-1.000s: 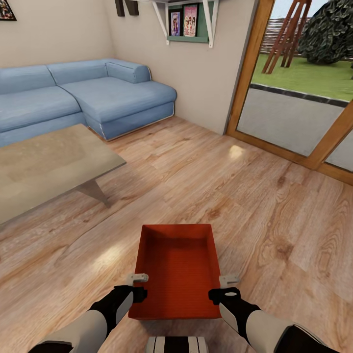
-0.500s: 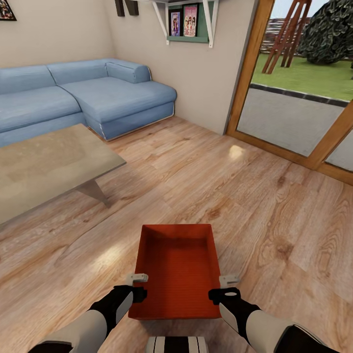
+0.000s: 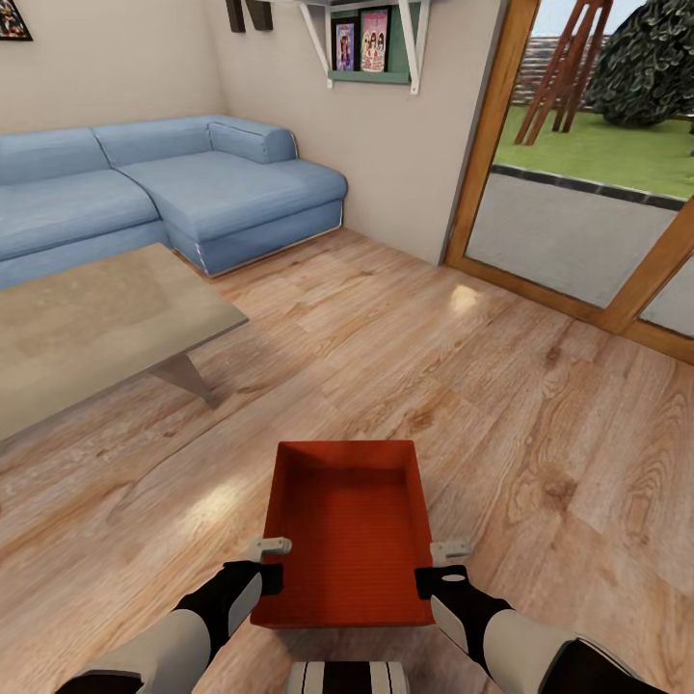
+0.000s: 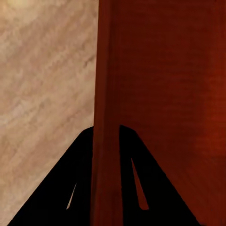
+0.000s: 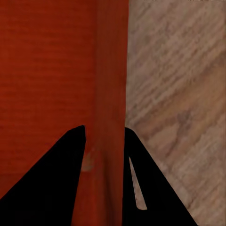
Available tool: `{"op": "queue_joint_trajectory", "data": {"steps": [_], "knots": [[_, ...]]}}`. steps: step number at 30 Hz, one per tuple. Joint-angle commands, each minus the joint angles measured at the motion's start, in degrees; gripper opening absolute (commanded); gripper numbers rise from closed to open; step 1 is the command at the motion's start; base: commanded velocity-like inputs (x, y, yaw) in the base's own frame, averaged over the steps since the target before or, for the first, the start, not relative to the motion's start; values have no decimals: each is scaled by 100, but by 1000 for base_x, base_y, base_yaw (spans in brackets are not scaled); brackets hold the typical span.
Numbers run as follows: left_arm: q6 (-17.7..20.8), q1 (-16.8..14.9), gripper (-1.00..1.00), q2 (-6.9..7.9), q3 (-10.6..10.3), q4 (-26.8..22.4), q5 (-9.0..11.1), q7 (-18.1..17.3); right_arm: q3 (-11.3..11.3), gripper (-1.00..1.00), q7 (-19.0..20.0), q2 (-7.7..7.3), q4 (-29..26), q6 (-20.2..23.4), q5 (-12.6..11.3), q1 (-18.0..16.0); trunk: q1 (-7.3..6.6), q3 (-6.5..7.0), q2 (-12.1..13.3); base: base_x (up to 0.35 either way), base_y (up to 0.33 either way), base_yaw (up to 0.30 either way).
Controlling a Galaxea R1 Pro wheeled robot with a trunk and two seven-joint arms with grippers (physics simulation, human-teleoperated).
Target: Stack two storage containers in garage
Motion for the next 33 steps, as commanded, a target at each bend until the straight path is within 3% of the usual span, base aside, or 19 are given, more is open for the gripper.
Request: {"op": "queue_joint_trajectory", "data": {"steps": [1,17,33], "knots": [[42,0,-100,4,2,-19,-82,52,42,-100,-56,-4,2,8,-28,-2,-1,-4,-1,0,0,0],[42,0,-100,8,2,-27,-74,52,42,-100,-55,-11,2,6,-28,-2,-1,-4,-1,0,0,0],[50,-1,-100,13,2,-12,-64,52,44,-100,-51,-12,2,-12,-28,-2,-352,284,640,0,0,0]]}}
